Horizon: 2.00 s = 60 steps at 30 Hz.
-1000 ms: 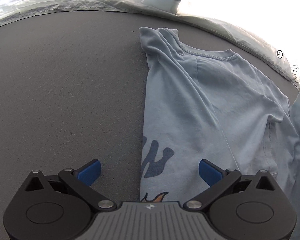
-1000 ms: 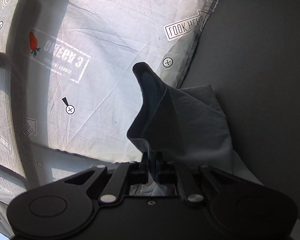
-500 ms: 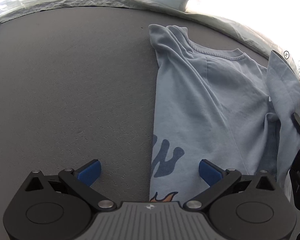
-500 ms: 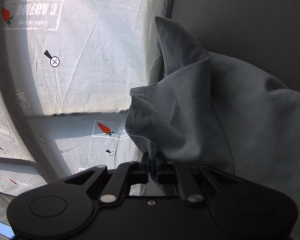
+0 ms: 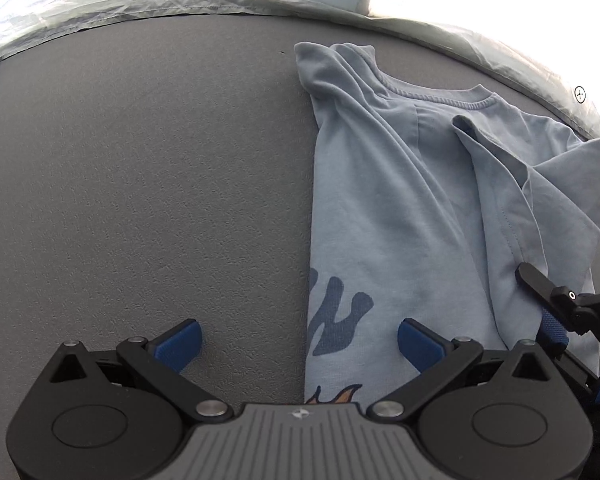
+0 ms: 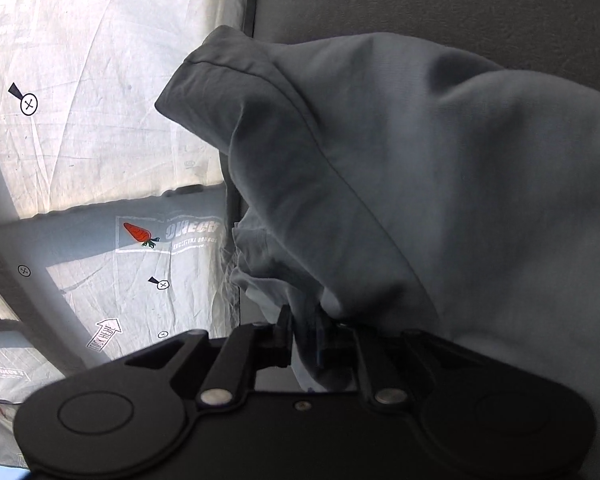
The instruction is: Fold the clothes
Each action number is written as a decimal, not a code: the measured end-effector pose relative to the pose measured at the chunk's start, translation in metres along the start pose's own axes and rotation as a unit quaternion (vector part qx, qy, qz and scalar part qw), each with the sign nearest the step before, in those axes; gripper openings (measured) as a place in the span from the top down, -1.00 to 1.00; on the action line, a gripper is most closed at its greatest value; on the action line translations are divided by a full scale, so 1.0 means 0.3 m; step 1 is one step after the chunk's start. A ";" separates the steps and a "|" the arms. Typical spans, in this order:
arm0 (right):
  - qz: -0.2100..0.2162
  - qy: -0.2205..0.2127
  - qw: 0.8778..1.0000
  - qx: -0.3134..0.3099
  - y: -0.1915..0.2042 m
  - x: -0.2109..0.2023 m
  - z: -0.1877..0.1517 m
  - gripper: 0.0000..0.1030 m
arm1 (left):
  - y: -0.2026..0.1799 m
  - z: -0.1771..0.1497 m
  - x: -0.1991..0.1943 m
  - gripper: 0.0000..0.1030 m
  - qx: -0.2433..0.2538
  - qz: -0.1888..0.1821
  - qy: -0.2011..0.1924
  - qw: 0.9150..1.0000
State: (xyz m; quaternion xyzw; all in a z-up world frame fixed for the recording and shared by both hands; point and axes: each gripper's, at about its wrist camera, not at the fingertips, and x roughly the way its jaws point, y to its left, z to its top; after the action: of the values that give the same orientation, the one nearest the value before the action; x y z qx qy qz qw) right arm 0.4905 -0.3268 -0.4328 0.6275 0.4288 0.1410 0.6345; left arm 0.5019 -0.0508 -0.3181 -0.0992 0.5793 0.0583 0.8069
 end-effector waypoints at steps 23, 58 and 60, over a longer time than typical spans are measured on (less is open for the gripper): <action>0.014 -0.142 0.990 -0.021 0.065 -0.265 0.230 0.35 | -0.197 0.299 -0.018 -0.56 0.022 -0.166 -0.091 0.982; -0.111 -0.146 0.978 -0.103 0.074 -0.245 0.217 0.37 | -0.084 0.189 -0.036 0.58 -0.028 -0.088 -0.120 0.988; -0.111 -0.145 0.978 -0.100 0.069 -0.242 0.214 0.37 | -0.085 0.165 -0.048 0.58 -0.027 -0.096 -0.116 0.988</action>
State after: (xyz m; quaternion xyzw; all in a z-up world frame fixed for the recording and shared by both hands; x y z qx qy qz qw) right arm 0.5011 -0.4185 -0.3971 0.5233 0.3829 0.0187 0.7610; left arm 0.5483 -0.0640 -0.2870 -0.1690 0.4678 0.0075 0.8675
